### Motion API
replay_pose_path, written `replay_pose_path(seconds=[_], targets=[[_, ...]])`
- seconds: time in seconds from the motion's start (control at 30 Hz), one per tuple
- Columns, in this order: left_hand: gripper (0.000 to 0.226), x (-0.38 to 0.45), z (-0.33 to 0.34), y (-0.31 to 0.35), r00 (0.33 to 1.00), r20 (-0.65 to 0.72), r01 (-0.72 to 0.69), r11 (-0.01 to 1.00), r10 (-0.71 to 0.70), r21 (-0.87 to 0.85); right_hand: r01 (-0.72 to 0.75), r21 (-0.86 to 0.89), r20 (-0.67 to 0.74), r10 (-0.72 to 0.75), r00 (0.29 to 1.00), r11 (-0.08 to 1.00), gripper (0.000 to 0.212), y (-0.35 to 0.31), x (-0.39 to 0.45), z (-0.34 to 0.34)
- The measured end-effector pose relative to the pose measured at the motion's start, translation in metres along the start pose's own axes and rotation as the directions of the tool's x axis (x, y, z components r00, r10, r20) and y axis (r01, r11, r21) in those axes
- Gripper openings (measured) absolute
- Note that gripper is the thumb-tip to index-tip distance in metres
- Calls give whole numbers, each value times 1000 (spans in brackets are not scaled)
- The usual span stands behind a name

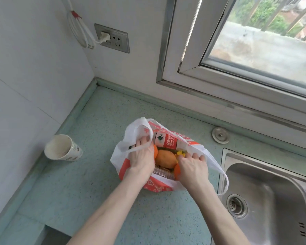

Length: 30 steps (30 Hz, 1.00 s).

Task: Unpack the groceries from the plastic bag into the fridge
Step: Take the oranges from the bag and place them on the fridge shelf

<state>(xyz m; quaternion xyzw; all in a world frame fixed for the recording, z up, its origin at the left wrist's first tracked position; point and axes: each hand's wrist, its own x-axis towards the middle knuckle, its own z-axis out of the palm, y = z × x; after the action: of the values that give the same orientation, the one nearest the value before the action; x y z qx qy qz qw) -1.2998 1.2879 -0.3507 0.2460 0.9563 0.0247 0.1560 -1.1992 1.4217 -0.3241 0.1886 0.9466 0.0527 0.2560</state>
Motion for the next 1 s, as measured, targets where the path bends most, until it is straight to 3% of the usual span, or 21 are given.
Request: replay_pose_path(seconds=[0.17,0.27,0.43,0.5,0.63,0.77,0.9,1.0], targets=[[42,-4,7,-5,997,-44,-68,986,62,-153,1,-62,101,5,995,998,41,-1,5,3],[70,-10,-1,-6,998,-49,-46,996,42,-78,24,-64,77,-20,997,998,37,-1,4,6],[76,-32,-16,-8,998,-41,-57,977,50,-204,53,15,-95,-51,994,998,36,2,-7,6],[77,-45,-24,-8,994,-98,-77,952,50,-297,69,79,-178,-54,982,994,42,3,-12,6],[74,-70,-44,-7,968,-246,-126,938,45,-322,111,286,-333,-10,943,952,55,2,-36,-6],[78,-95,-64,-9,939,-342,-182,874,19,-451,173,557,-415,91,905,812,65,3,-67,-14],[77,-119,-87,-13,909,-414,-270,812,39,-517,229,783,-433,243,868,578,64,2,-99,-23],[77,-135,-104,-14,898,-439,-302,770,32,-562,288,861,-431,301,851,419,60,2,-120,-32]])
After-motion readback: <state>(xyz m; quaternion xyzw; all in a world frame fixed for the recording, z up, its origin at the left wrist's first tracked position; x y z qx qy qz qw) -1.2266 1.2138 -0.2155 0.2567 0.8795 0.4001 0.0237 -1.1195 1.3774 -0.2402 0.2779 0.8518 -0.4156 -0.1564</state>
